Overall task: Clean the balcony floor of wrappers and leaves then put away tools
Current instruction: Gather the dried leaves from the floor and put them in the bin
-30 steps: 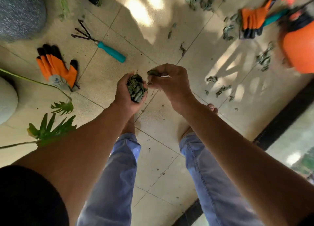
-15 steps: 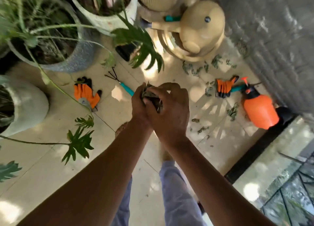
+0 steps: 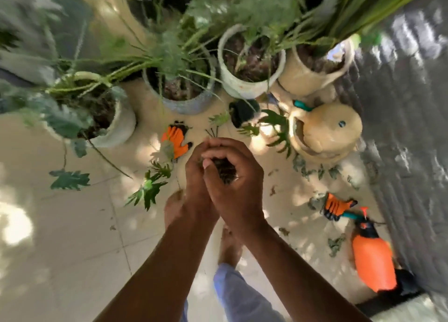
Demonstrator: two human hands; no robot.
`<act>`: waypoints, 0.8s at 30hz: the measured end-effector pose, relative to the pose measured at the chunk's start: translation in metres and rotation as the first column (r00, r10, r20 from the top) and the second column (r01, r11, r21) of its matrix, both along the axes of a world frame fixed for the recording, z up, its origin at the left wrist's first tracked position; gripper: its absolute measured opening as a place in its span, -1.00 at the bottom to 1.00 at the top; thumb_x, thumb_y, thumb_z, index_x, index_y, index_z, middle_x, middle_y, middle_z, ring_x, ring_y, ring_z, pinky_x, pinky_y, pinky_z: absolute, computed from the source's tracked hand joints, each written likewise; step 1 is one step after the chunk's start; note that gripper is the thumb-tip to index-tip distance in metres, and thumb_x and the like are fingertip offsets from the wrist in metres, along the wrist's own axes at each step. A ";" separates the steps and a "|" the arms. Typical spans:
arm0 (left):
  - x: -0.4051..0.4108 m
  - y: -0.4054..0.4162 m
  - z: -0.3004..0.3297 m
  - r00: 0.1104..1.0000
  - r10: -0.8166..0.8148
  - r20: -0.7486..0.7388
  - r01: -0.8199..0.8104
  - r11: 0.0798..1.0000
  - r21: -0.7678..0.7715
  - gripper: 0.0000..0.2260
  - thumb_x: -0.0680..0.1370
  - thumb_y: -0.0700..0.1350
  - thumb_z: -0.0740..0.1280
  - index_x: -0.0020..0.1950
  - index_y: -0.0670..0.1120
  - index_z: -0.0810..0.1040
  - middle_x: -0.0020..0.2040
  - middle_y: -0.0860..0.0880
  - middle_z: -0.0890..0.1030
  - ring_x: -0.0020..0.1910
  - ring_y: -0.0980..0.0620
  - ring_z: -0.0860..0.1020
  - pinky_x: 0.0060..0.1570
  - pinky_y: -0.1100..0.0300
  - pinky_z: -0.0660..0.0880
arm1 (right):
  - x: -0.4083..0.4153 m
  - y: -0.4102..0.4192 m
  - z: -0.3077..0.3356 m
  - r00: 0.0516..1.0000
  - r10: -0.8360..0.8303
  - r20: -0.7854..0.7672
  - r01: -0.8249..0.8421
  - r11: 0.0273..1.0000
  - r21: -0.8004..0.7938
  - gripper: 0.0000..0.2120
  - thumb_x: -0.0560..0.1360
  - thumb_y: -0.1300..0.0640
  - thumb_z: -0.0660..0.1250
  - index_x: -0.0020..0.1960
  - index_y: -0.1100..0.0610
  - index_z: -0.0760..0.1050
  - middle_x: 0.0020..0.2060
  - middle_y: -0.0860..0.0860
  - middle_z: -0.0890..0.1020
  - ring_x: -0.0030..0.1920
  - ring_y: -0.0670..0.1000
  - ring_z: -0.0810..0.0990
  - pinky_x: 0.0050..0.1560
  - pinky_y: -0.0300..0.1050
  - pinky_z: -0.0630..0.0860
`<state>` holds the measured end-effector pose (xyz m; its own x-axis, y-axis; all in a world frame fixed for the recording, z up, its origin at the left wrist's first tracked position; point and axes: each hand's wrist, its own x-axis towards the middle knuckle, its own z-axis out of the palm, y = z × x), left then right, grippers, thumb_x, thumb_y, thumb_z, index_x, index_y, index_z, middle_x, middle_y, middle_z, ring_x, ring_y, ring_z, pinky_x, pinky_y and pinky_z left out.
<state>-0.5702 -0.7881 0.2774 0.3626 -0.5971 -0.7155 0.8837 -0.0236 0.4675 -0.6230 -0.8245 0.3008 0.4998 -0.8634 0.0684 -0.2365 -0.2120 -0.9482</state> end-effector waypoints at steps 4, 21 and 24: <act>0.040 0.031 0.030 0.914 0.392 -0.101 -0.400 0.914 -0.072 -0.75 0.68 0.02 0.22 -0.02 -0.09 0.58 -0.15 -0.01 0.54 -0.09 0.07 0.57 0.01 0.28 0.51 | 0.042 0.030 0.023 0.989 0.114 0.094 -0.125 0.985 0.120 -0.77 0.44 0.42 0.33 0.00 0.22 0.66 0.02 0.00 0.69 0.14 0.00 0.66 0.19 0.05 0.59; 0.204 0.354 0.074 0.308 0.951 0.005 -0.951 0.308 -0.018 -0.68 0.69 0.04 0.20 0.02 -0.14 0.65 -0.08 -0.11 0.69 -0.08 -0.09 0.66 -0.09 0.09 0.60 | 0.261 0.343 0.053 0.920 0.327 0.214 -0.379 0.611 0.695 -0.81 0.60 0.22 0.37 -0.12 0.30 0.68 -0.22 0.19 0.70 -0.17 0.11 0.68 -0.13 -0.04 0.63; 0.236 0.429 0.076 0.226 0.974 0.030 -0.974 0.226 -0.011 -0.72 0.69 -0.03 0.21 0.04 -0.13 0.67 -0.05 -0.12 0.67 -0.06 -0.09 0.63 -0.09 0.10 0.59 | 0.292 0.416 0.057 0.902 0.380 0.205 -0.408 0.595 0.692 -0.87 0.56 0.32 0.38 -0.11 0.26 0.68 -0.14 0.20 0.72 -0.09 0.13 0.68 -0.03 0.01 0.65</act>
<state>-0.3344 -0.3589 0.3532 0.6760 0.2369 -0.6978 0.2146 0.8426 0.4940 -0.3309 -0.4088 0.3579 0.8127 -0.3726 -0.4480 -0.2604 0.4555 -0.8513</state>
